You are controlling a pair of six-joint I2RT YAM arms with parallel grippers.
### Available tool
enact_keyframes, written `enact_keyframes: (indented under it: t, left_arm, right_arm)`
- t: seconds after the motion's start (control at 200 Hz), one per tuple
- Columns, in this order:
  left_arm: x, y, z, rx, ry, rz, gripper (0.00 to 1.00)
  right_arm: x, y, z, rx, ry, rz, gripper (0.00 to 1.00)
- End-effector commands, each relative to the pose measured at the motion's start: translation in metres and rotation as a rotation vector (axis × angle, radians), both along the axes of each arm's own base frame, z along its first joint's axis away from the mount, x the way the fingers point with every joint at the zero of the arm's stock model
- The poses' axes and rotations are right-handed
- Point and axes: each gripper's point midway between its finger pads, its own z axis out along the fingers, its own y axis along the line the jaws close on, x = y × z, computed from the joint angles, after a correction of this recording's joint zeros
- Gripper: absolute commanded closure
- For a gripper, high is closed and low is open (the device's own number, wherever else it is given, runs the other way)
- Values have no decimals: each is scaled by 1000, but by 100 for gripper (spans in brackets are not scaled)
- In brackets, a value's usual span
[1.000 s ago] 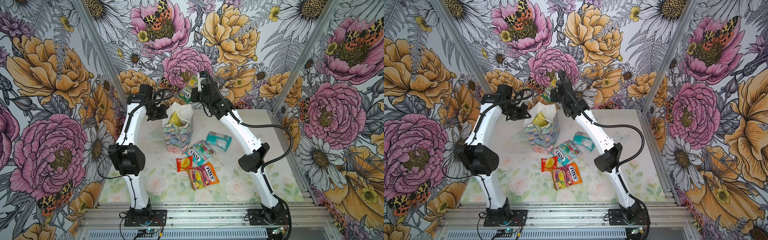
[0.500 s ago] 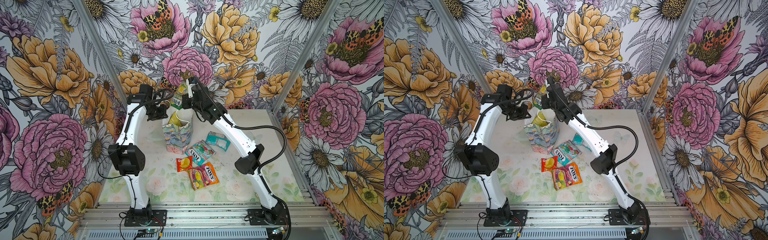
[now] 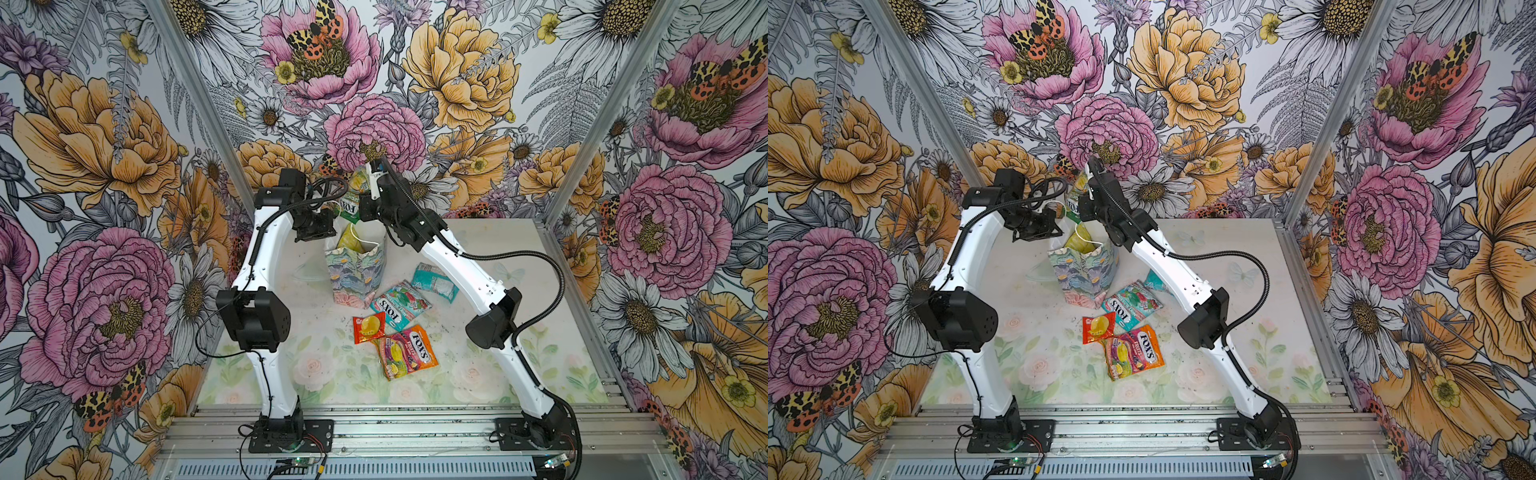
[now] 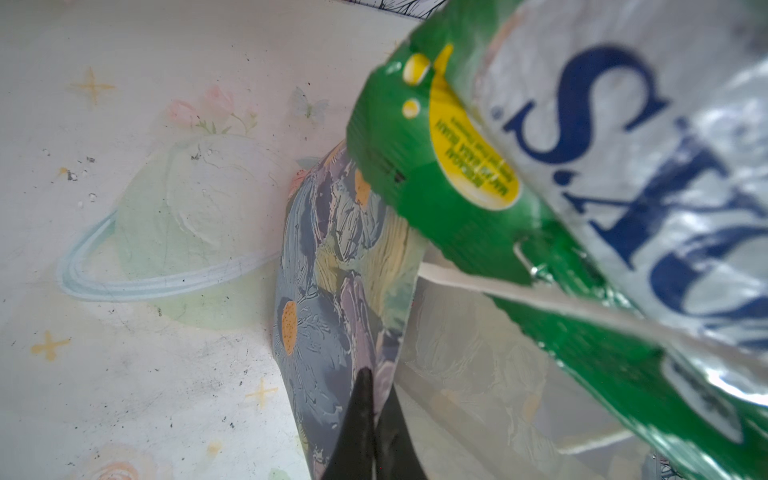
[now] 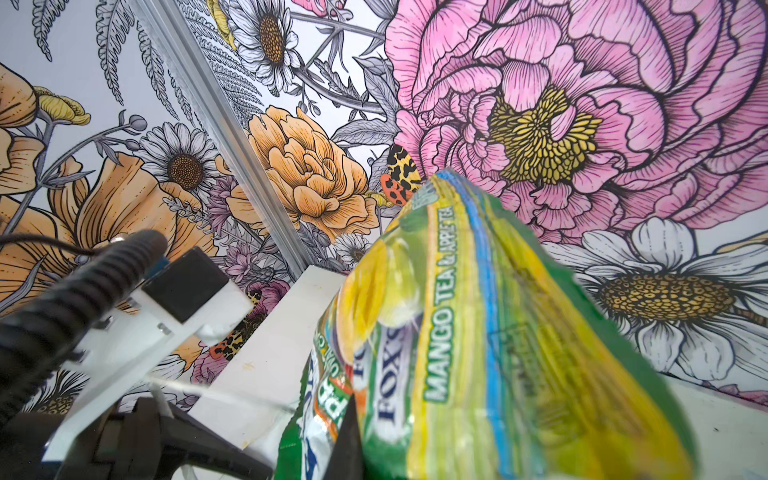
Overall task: Place the snacks into the paper bag
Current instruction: Place the snack in the paper bag.
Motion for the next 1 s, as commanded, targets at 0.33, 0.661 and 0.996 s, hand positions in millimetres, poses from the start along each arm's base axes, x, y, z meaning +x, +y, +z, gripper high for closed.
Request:
enact_keyframes:
  t: [0.33,0.661,0.996]
  left_arm:
    - [-9,-13,15,-33,-29,-44,100]
    - [-9,-10,14,-28,-27,-40,100]
    - [-8,-9,13,-26,-25,-37,100]
  right_arm:
    - [32,-11,27,106,-124,-44,100]
    - [1,4,27,74,-84,73,100]
    - [-21,-1,32,55,-55,107,100]
